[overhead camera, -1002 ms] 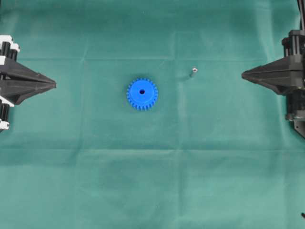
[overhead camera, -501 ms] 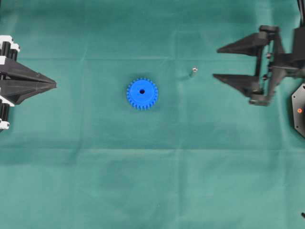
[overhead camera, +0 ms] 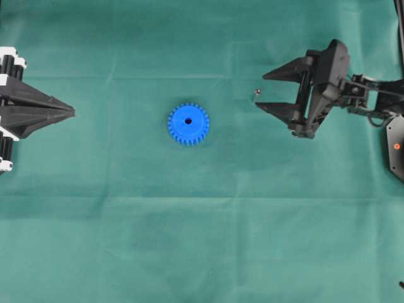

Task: Insert the shaft placed at a random location into the center hole of the medium gear at another random location.
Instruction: 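Move the open right gripper left toward the upright silver shaft, then close the right gripper around the silver shaft and lift it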

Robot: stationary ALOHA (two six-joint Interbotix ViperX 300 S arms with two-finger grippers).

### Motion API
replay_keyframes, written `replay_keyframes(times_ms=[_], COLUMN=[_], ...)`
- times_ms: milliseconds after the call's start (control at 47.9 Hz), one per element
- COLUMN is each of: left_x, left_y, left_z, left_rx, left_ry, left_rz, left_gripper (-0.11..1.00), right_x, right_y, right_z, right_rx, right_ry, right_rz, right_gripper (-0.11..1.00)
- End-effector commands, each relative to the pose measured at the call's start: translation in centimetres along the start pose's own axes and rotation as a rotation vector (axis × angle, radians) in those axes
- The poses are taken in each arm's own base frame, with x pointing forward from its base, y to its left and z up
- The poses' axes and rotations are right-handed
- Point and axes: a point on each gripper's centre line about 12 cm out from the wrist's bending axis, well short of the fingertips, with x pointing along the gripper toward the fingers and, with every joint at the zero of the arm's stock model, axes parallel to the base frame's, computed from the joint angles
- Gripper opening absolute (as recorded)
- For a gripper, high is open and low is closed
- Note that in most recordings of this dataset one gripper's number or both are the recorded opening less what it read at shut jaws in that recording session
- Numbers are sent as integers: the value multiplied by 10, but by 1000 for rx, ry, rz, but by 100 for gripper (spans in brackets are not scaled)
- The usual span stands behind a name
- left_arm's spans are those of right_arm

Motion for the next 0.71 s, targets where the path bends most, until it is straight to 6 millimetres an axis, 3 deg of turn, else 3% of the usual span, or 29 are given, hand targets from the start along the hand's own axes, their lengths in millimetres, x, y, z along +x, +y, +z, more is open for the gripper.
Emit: replay_keyframes(times_ms=[0,376,585,689], left_x=[3,3,3,3], left_y=[0,-1,0,0], left_z=[6,5,3,2], left_rx=[3,0,1,-2], left_ry=[-14,-11,3,9], left_rz=[-2,-4,-2,-2], left_gripper=[3,3,3,3], right_x=[9,20,17,17], right_y=[-3,-5,-5,-4], right_z=[1,-11,-8,-8], right_rx=[-6,-2,1,-4], right_ry=[-33,-13,-50,-49], right_rz=[-19,-29,-29,-27], right_gripper=[84,82,72,60])
